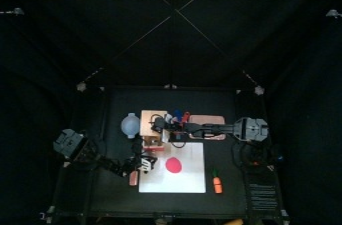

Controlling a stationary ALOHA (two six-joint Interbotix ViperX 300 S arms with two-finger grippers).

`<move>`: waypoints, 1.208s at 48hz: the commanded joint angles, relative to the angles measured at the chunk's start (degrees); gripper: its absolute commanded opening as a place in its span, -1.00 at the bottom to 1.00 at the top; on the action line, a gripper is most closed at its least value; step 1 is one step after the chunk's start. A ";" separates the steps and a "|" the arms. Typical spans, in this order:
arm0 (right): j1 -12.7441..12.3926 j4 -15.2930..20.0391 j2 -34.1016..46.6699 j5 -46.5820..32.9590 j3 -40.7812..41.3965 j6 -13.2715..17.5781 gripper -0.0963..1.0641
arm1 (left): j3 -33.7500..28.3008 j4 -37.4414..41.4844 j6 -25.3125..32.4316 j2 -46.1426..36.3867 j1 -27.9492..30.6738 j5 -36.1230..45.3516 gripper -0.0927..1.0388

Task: Get the cutter from the drawer then cut the dough then place the extra dough in the bowl
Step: Place the cutter on the board

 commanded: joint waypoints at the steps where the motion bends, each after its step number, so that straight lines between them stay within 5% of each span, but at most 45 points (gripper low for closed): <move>1: -1.05 -0.09 0.09 0.97 0.18 -0.09 -0.80 | -1.14 1.32 0.18 -1.05 0.00 -0.62 0.57; 28: -0.44 -0.09 -0.53 0.70 -0.62 -0.09 -0.80 | 4.92 14.41 1.93 -10.90 -4.57 -3.52 0.60; 49: 3.43 -0.18 -8.09 0.88 -1.05 -0.44 -0.77 | 15.73 34.10 7.47 -23.47 -4.04 -16.70 0.37; 58: 5.54 -0.18 -9.05 0.97 -0.97 -0.70 -0.55 | 20.48 38.94 13.18 -29.18 0.35 -18.11 0.23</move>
